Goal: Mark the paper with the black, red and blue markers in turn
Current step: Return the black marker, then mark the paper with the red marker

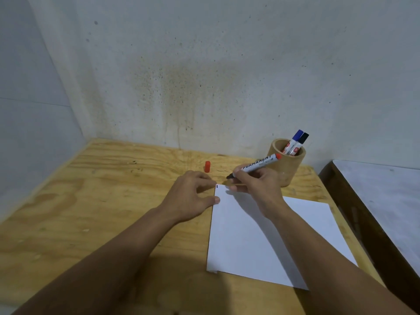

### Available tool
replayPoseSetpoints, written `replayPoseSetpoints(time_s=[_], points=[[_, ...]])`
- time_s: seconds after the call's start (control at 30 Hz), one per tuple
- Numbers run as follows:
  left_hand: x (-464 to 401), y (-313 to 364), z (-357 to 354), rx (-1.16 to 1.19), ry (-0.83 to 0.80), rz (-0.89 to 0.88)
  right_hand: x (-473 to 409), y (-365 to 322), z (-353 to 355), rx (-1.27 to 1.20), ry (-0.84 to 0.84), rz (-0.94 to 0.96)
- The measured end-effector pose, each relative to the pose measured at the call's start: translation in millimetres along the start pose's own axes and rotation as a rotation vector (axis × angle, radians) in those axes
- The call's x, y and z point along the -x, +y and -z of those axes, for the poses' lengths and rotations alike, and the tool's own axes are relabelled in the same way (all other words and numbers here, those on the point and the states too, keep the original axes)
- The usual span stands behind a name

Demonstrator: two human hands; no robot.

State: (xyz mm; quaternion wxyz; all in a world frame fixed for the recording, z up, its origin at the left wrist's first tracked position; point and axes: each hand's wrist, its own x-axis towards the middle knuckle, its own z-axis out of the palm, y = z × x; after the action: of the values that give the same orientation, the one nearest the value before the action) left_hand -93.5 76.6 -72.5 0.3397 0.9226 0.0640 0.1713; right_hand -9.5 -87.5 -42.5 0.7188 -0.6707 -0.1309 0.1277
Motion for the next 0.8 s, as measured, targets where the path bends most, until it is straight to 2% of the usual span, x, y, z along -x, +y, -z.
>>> replayPoseSetpoints(time_s=[0.13, 0.27, 0.43, 0.8], points=[[2, -4, -2, -0.004, -0.016, 0.011, 3, 3, -10, 0.001, -0.028, 0.003], [2, -6, -2, -0.015, -0.011, -0.029, 4, 10, -18, -0.144, -0.069, -0.026], [2, -8, -3, -0.075, -0.021, -0.071, 6, 15, -14, -0.02, -0.029, 0.04], [2, -9, -5, -0.12, -0.032, -0.064, 4, 19, -12, -0.044, -0.057, 0.047]])
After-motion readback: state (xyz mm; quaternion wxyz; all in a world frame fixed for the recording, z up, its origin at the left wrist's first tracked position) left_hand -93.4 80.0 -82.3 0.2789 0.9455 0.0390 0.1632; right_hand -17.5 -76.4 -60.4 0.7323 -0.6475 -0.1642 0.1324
